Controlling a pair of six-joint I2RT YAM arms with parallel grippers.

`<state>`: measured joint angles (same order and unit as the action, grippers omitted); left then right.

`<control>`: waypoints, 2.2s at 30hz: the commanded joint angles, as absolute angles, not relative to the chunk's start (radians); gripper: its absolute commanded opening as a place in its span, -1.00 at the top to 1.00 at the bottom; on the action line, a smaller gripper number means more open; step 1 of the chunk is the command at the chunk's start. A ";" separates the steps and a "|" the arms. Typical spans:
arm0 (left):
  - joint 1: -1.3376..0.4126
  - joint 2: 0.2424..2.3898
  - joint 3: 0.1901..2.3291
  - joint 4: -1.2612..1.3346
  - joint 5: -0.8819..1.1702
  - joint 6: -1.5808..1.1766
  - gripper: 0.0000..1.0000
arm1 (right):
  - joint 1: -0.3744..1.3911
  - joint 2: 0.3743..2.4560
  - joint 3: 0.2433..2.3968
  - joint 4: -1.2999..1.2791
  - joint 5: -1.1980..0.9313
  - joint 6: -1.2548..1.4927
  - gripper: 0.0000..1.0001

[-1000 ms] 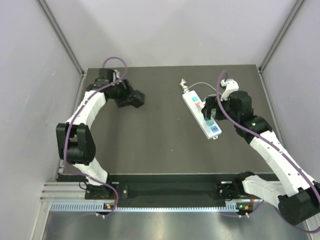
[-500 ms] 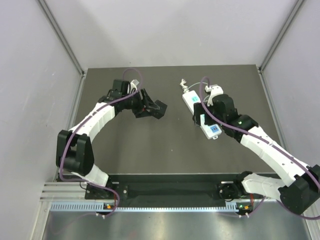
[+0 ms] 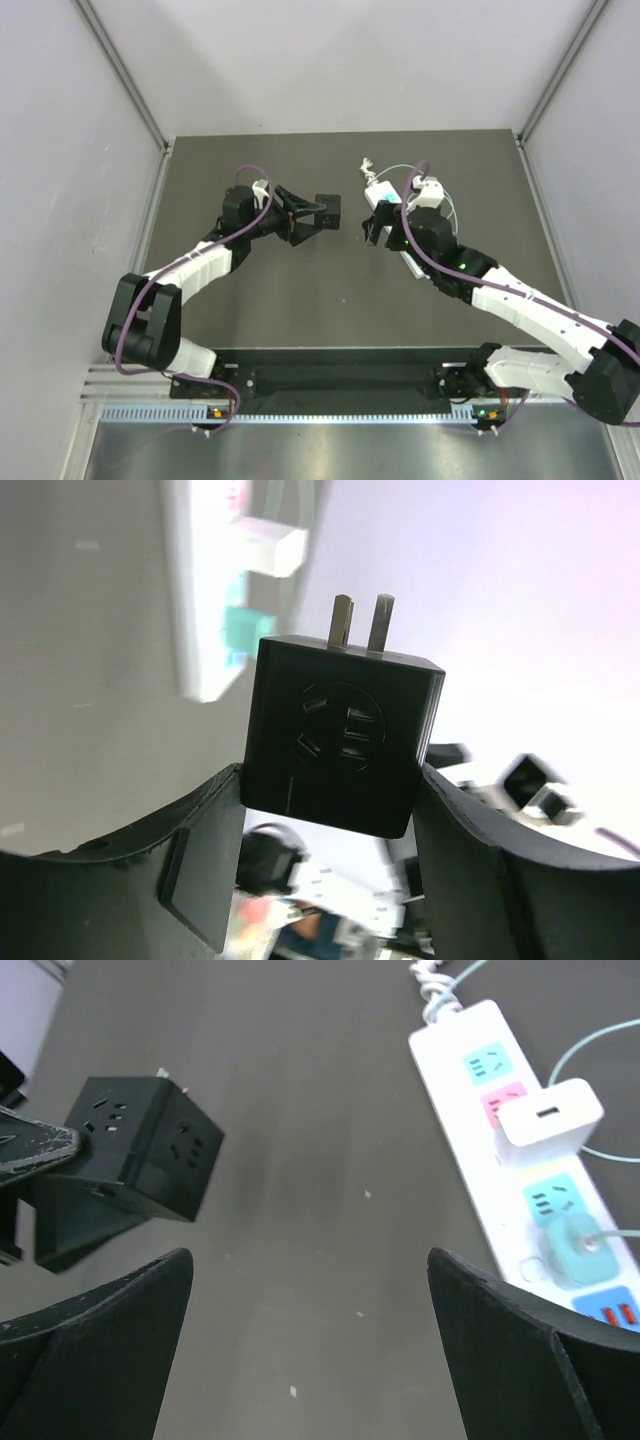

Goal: Insert the plug

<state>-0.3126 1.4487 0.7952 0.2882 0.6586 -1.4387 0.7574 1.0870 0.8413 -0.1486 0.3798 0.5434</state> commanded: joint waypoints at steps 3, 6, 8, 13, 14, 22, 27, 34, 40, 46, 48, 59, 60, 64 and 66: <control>-0.366 1.424 0.761 0.756 0.585 -1.733 1.00 | 0.818 1.118 0.876 0.022 0.497 0.743 -0.99; -0.393 1.442 0.730 0.883 0.526 -1.788 1.00 | 0.819 1.074 0.847 0.092 0.488 0.938 -1.00; -0.406 1.474 0.715 1.033 0.493 -1.834 1.00 | 0.821 1.048 0.801 0.194 0.506 1.044 -0.99; -0.462 1.594 0.692 1.365 0.430 -2.043 1.00 | 0.825 1.060 0.717 0.467 0.609 0.993 -1.00; -0.471 1.636 0.696 1.456 0.405 -2.069 1.00 | 0.827 1.072 0.713 0.524 0.611 0.930 -0.99; -0.581 1.770 0.768 1.686 0.296 -2.172 1.00 | 0.884 1.209 0.678 0.922 0.615 0.620 -1.00; -0.630 1.786 0.817 1.698 0.255 -2.140 1.00 | 0.920 1.233 0.658 0.943 0.744 0.612 -0.99; -0.652 1.784 0.864 1.697 0.232 -2.126 1.00 | 0.933 1.166 0.696 0.775 0.879 0.693 -0.99; -0.653 1.767 0.885 1.689 0.241 -2.109 1.00 | 0.916 1.016 0.772 0.462 0.945 0.730 -1.00; -0.669 1.767 0.903 1.695 0.227 -2.095 1.00 | 0.905 1.017 0.674 0.623 0.882 0.805 -1.00; -0.680 1.769 0.911 1.698 0.224 -2.095 1.00 | 0.905 1.026 0.660 0.656 0.865 0.825 -0.99; -0.718 1.735 0.920 1.694 0.203 -2.077 1.00 | 0.905 1.069 0.666 0.736 0.907 0.879 -0.64; -0.721 1.733 0.923 1.694 0.201 -2.075 1.00 | 0.904 1.071 0.666 0.742 0.908 0.880 -0.61; -0.733 1.729 0.937 1.689 0.199 -2.074 1.00 | 0.905 1.081 0.655 0.759 0.919 0.923 -0.69; -0.736 1.726 0.949 1.686 0.204 -2.071 1.00 | 0.904 1.085 0.650 0.761 0.933 0.940 -0.77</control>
<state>-0.7181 1.7924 0.8909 1.2270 0.1997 -1.9919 0.9070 1.0786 0.6605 0.6960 0.9039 0.8951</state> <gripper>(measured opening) 0.667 0.860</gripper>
